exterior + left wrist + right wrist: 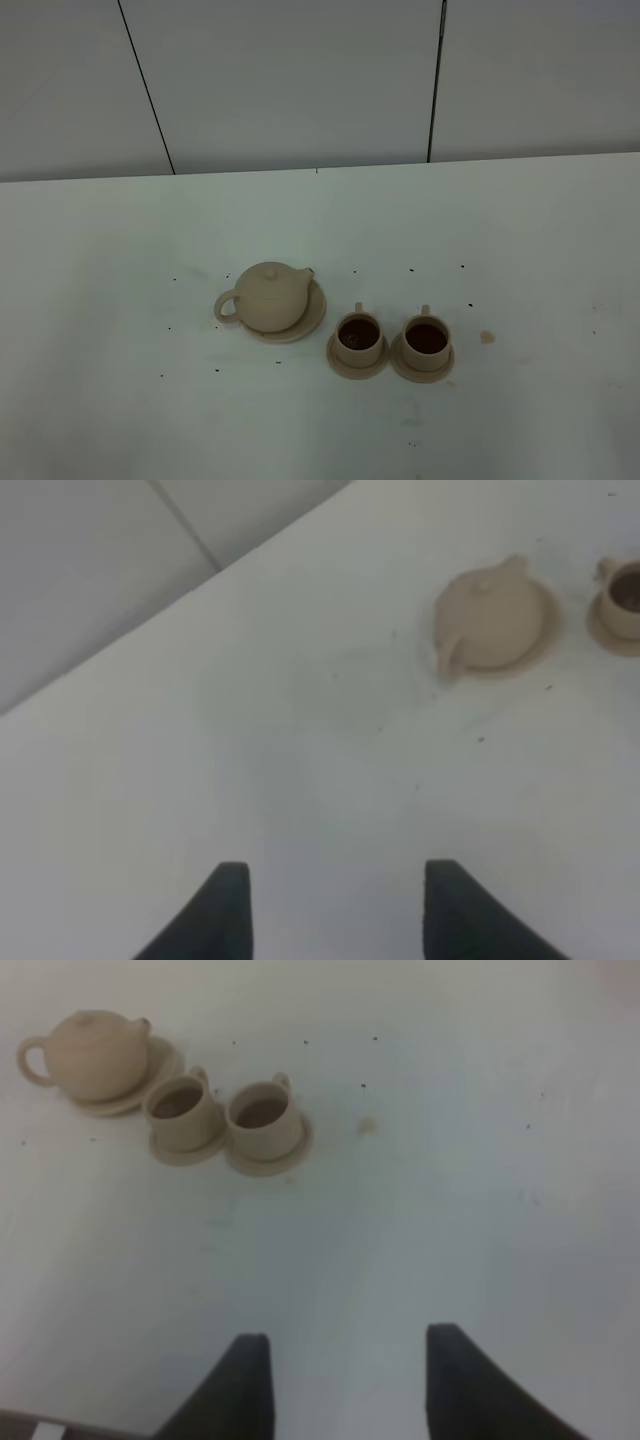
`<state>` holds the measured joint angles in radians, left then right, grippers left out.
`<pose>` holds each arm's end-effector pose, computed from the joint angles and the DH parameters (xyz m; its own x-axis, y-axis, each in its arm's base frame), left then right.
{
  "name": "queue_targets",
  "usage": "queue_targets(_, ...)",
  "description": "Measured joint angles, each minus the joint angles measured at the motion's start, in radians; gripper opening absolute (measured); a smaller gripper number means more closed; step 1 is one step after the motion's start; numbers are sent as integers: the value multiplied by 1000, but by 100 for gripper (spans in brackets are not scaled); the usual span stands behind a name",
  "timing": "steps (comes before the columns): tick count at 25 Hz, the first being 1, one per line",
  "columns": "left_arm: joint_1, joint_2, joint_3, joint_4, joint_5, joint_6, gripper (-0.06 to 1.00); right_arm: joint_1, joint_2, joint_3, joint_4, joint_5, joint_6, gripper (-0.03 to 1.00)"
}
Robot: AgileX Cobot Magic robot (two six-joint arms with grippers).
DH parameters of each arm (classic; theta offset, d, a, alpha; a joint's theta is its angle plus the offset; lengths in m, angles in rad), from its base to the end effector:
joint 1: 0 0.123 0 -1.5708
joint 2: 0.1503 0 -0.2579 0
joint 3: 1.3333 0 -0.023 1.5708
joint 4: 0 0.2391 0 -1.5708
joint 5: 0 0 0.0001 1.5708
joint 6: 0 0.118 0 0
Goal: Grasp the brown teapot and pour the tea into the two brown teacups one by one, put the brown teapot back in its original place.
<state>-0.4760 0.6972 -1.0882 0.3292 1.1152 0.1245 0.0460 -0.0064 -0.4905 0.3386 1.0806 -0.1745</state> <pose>0.1252 -0.0260 0.3816 -0.4321 0.5137 -0.7412 0.3578 0.8521 0.3820 0.0304 0.0360 0.2597 -0.4509 -0.0305 -0.8920 -0.3093 0.9428 0.1241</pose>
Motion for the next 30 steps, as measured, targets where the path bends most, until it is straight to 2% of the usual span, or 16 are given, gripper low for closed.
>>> queue_targets(5, 0, -134, 150, 5, -8, -63, 46, 0, 0, 0, 0, 0, 0, 35)
queue_targets(12, 0, -211, 266, 24, -53, -125, 46, 0, 0, 0, 0, 0, 0, 35)
queue_targets(22, 0, -212, 324, 39, -88, -186, 46, 0, 0, 0, 0, 0, 0, 35)
queue_targets(30, 0, -220, 325, 105, -85, -283, 46, 0, 0, 0, 0, 0, 0, 35)
